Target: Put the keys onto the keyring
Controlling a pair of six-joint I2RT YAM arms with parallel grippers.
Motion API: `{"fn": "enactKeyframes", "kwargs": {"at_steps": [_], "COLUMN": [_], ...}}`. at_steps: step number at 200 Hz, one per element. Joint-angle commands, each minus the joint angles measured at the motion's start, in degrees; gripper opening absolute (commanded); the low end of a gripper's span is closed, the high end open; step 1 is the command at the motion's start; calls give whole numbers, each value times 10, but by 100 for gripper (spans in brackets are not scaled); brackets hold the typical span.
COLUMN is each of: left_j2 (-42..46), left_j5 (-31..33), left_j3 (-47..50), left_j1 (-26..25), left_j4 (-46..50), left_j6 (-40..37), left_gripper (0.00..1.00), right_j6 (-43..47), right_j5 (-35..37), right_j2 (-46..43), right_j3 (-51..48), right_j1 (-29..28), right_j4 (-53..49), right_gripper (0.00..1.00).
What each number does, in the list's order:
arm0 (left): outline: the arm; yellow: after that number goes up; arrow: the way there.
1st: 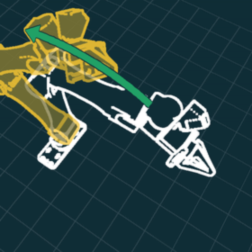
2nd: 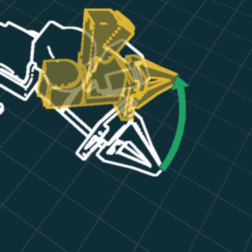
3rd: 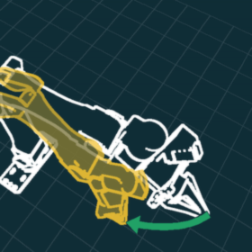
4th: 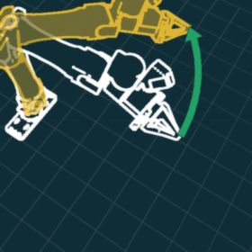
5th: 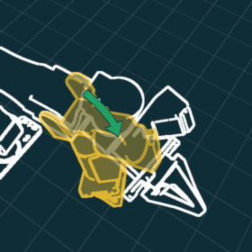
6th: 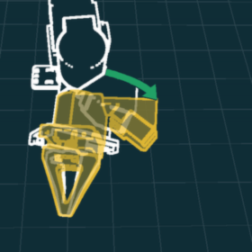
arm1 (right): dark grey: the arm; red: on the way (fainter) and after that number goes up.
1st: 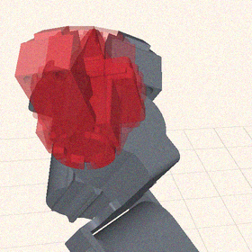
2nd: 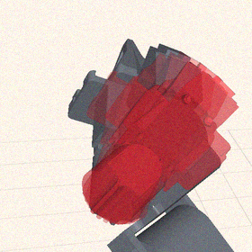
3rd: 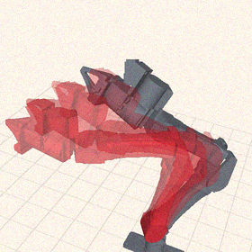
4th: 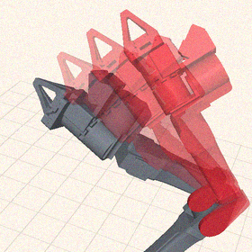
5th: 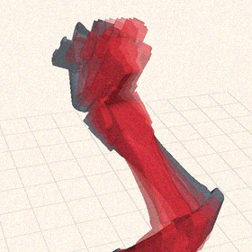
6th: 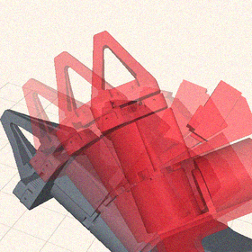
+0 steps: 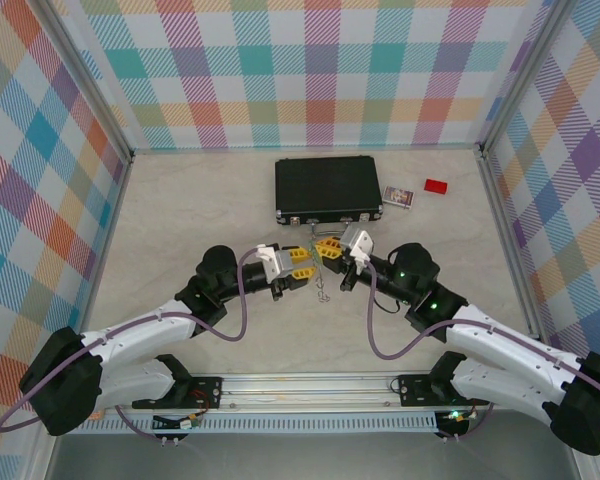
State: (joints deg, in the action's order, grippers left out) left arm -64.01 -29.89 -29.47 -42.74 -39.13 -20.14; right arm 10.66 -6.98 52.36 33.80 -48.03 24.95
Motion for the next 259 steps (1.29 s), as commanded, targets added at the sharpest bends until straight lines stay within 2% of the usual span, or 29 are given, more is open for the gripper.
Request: {"fn": "enactKeyframes", "kwargs": {"at_steps": [1, 71, 89, 109, 128, 173, 189, 216, 259], "left_j2": [9, 40, 56, 75, 82, 58, 48, 29, 19], "left_j5": [23, 29, 56, 124, 137, 97, 74, 32, -11], "left_j3": [0, -31, -48, -78, -106, -160, -164, -165, -153], "left_j1": [-3, -2, -1, 1, 6, 30, 46, 71, 75], "left_j4": [-12, 7, 42, 107, 145, 171, 146, 97, 53], "left_j6": [33, 113, 140, 169, 180, 233, 259, 301, 317], "left_gripper": [30, 34, 37, 39, 39, 39, 39, 33, 33], "right_j6": [-17, -106, -124, -149, -165, -213, -241, -271, -300], "right_j5": [11, -44, -61, -93, -120, -172, -189, -226, -247], "right_j2": [-6, 19, 34, 51, 63, 102, 127, 162, 188], "right_j3": [-20, -65, -62, -55, -46, -38, -30, 1, 22], "right_j1": [0, 53, 68, 88, 104, 134, 142, 145, 145], "right_j4": [82, 249, 274, 303, 318, 389, 431, 452, 471], "right_gripper": [0, 0, 0, 0, 0, 0, 0, 0, 0]}}
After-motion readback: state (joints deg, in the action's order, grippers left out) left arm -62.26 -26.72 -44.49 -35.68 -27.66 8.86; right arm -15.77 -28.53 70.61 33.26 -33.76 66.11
